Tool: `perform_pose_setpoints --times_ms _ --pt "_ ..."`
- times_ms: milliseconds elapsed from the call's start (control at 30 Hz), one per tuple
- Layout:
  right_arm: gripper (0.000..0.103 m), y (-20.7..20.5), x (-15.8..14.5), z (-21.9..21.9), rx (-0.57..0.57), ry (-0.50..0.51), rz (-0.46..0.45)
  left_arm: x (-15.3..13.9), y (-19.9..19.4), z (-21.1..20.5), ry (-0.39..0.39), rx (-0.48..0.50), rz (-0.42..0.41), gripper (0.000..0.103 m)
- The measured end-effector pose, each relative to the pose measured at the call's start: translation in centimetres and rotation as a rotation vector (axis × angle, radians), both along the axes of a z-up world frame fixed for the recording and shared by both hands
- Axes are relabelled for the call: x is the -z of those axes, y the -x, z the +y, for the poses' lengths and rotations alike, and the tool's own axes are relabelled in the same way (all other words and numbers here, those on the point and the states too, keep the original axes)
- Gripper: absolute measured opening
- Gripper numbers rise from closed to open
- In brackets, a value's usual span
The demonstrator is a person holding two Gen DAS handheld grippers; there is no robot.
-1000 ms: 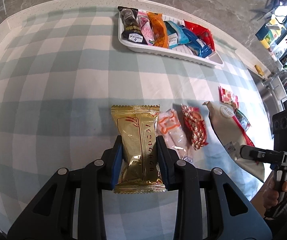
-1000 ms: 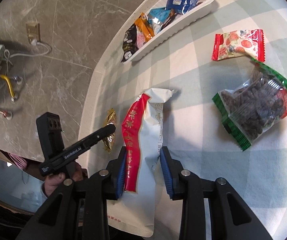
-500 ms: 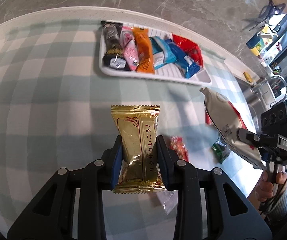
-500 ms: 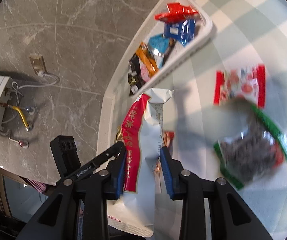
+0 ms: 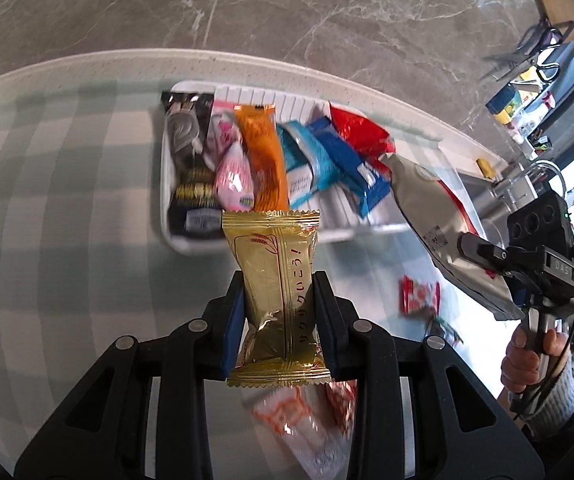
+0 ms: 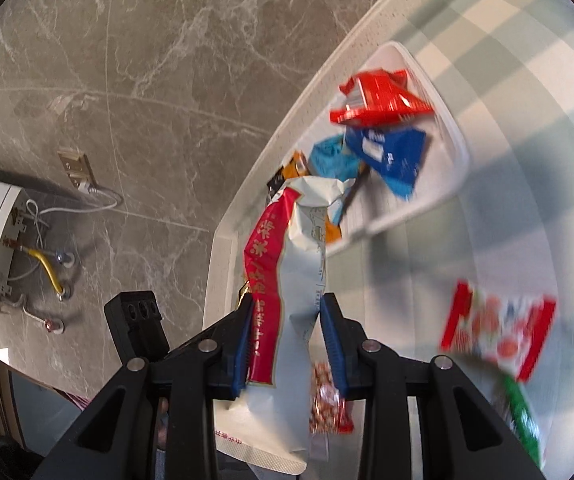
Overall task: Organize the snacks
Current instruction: 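Carry gold packet and white-red bag to tray and open both tools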
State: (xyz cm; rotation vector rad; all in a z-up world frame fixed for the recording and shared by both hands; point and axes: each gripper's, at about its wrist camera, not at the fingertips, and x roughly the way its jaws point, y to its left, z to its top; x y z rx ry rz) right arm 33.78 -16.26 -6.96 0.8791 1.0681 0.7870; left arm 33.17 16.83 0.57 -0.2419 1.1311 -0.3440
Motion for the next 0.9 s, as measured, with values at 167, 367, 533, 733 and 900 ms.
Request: perform_pose_setpoints --times_ms 167,367,533,733,900 --pt "0.035 -2.9 -0.3 0.7 -0.008 0.013 -0.010 0.1 -2.9 -0.3 -0.005 0.003 -0.005 0.030" --pt "0.034 -6.5 -0.5 1.5 -0.015 0.015 -0.030 0.4 -6.2 -0.5 -0.012 0.000 -0.014 0.030" --pt "0.034 -8.9 -0.5 2.3 -0.019 0.031 -0.041 1.2 -8.2 -0.7 -0.014 -0.002 -0.011 0.030" --pt "0.036 -8.9 -0.6 3.0 -0.036 0.125 -0.079 2.2 -9.0 -1.5 -0.050 0.023 -0.019 0.030" --pt "0.064 -7.0 -0.5 4.1 -0.077 0.253 -0.113 3.1 -9.3 -2.0 -0.087 0.028 -0.021 0.030"
